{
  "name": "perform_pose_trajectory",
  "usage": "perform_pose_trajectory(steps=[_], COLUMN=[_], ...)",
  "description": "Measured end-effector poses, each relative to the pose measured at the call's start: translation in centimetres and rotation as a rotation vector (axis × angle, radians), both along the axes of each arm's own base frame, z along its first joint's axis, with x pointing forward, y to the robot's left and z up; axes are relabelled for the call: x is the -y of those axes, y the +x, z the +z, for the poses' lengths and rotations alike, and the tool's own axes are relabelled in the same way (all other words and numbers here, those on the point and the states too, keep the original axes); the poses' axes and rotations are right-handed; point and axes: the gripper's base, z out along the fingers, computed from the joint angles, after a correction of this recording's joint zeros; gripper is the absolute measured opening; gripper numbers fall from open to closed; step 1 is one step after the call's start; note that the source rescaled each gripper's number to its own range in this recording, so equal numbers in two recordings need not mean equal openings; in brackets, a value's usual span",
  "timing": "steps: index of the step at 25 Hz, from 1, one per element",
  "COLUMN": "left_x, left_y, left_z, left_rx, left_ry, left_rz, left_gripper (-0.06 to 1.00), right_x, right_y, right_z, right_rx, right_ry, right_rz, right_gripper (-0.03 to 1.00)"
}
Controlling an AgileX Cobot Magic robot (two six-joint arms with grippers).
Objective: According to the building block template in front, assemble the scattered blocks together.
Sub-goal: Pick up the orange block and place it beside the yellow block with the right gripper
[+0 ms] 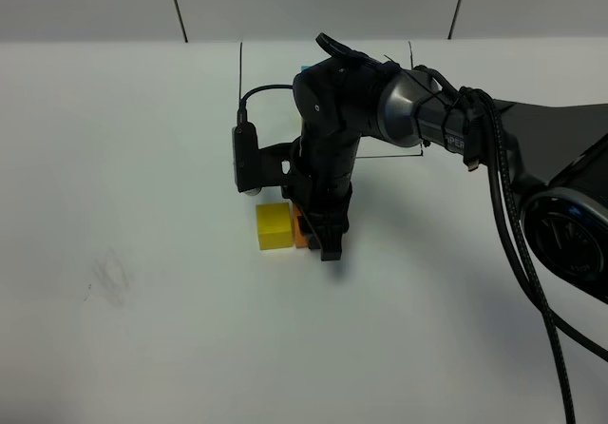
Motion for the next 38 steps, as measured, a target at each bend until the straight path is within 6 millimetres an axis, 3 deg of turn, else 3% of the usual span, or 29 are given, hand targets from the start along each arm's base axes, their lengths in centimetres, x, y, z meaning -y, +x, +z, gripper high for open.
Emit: perform_pose_trajectory(steps=[6, 36, 38], left_x=[0.00, 0.00, 0.00], left_y=[0.00, 0.00, 0.00], left_z=[0.00, 0.00, 0.00], left_rx=[0.000, 0.000, 0.000], left_ry=[0.000, 0.000, 0.000], left_rz=[0.000, 0.000, 0.000], left_gripper=[0.01, 0.01, 0.01], right_x=[-0.19, -0.36, -0.39], right_y=[0.09, 0.27, 0.24], right_z=[-0.79, -1.06, -1.06], right_rx=[-0.005, 0.002, -0.002], right_ry=[0.011, 0.021, 0.024], right_rz=[-0.008, -0.011, -0.018], right_gripper=[0.51, 0.51, 0.57])
